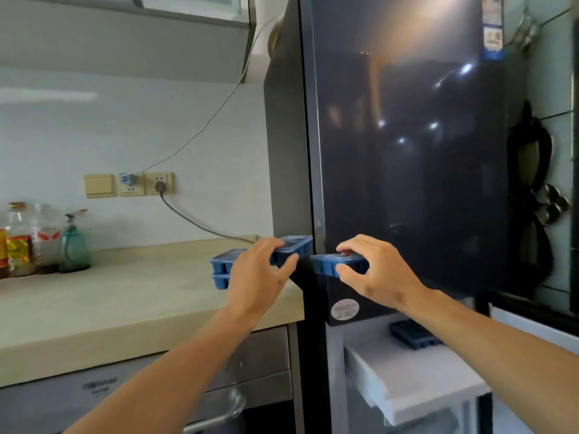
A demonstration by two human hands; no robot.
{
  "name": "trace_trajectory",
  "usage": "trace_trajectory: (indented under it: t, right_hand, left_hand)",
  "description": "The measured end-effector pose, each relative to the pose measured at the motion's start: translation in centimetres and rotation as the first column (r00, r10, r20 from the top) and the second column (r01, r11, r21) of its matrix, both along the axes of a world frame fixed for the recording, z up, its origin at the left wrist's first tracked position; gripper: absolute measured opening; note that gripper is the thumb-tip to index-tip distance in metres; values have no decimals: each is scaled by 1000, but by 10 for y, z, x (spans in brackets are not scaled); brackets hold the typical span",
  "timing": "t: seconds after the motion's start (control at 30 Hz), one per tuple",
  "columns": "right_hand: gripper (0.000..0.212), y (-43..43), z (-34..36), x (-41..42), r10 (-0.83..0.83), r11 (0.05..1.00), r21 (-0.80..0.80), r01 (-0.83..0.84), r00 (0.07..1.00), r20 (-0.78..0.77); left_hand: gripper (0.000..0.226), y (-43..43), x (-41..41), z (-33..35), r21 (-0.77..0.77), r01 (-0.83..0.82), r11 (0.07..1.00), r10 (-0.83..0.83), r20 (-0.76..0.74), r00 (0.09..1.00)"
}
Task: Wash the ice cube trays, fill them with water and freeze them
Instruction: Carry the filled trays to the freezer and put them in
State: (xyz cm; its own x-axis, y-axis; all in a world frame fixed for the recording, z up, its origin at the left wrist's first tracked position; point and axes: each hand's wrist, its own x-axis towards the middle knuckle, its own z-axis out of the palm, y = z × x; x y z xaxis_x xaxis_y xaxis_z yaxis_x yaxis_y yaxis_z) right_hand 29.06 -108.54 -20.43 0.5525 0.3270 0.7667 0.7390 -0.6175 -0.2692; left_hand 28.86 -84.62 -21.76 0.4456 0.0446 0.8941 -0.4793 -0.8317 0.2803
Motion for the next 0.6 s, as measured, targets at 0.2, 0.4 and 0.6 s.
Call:
trace_trajectory:
  t: [0.2,0.4,0.6]
  right_hand:
    - [48,-59,-43,-12,-105,994,-36,103,992,-64]
    - [40,-114,-93,-2,-266,959,-145,242,948,-173]
    - [39,-155,-156,35,-393,905,-286,316,877,-276]
  left_hand:
    - [38,-54,-26,-35,109,97,989,-98,-4,995]
    - [36,-98,-29,-79,192,211,958,-189,-127,974]
    - [38,-141,6,-131,284,215,934,-88,-400,912]
